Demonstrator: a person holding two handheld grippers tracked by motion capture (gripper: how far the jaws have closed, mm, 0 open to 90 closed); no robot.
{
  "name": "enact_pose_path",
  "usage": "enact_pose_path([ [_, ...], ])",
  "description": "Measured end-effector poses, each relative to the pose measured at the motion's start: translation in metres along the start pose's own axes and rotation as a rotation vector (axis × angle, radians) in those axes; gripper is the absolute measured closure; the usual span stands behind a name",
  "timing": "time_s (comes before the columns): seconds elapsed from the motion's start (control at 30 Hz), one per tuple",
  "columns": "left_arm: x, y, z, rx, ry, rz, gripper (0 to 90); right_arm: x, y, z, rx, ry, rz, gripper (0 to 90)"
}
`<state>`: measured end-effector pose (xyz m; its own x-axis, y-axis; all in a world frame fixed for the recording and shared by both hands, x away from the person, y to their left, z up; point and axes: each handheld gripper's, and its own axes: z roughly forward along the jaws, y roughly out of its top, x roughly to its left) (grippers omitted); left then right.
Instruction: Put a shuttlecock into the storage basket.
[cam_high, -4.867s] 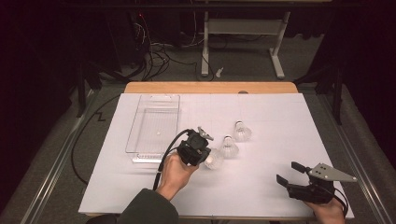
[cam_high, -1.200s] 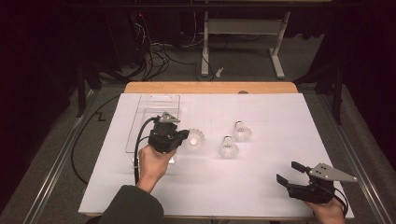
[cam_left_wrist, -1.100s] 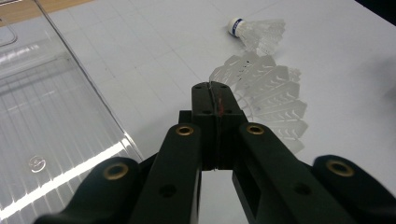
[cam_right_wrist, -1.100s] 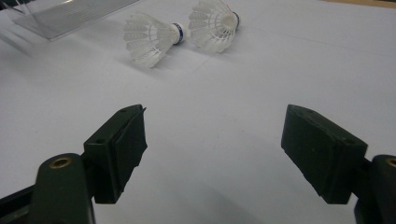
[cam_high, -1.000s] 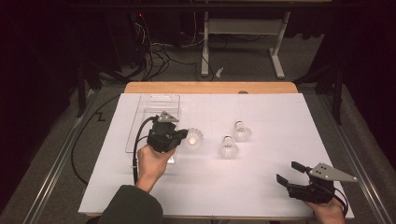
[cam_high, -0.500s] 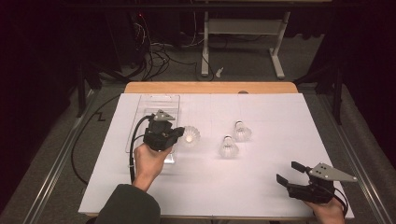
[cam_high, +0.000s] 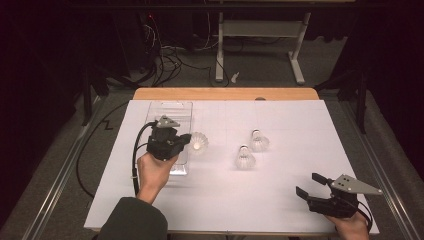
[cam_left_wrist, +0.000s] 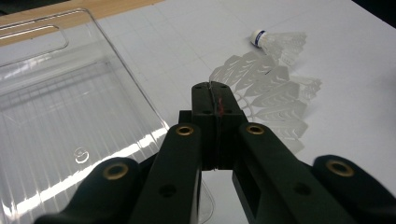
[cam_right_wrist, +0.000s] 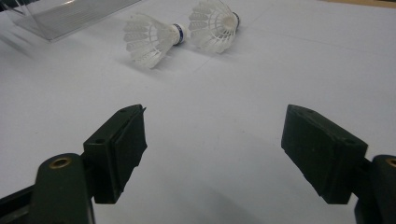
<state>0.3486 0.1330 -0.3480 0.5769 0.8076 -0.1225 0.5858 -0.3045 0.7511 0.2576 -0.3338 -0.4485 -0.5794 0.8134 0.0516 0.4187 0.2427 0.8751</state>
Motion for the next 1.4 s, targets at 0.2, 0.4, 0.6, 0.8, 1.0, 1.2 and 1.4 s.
enact_pose_path([
  [0.2, 0.006, -0.001, -0.005, -0.010, 0.012, -0.013, 90.0, 0.000, 0.000, 0.000, 0.000, 0.000, 0.001, 22.3],
  [0.4, 0.010, -0.002, -0.008, -0.015, 0.019, -0.024, 90.0, 0.000, 0.000, 0.000, 0.000, 0.000, 0.000, 22.3],
  [0.6, 0.016, -0.004, -0.013, -0.024, 0.027, -0.040, 90.0, 0.000, 0.000, 0.000, 0.000, 0.000, 0.001, 22.3],
  [0.8, 0.018, -0.005, -0.014, -0.025, 0.034, -0.048, 90.0, 0.000, 0.000, 0.000, 0.000, 0.000, 0.002, 22.3],
  [1.0, 0.022, -0.006, -0.015, -0.023, 0.042, -0.055, 90.0, 0.000, 0.000, 0.000, -0.001, 0.000, 0.002, 22.3],
  [1.2, 0.025, -0.007, -0.017, -0.024, 0.050, -0.062, 90.0, 0.000, 0.000, 0.000, -0.001, 0.000, 0.005, 22.3],
  [1.4, 0.029, -0.008, -0.018, -0.023, 0.058, -0.069, 90.0, 0.000, 0.000, 0.000, -0.001, 0.000, 0.004, 22.3],
])
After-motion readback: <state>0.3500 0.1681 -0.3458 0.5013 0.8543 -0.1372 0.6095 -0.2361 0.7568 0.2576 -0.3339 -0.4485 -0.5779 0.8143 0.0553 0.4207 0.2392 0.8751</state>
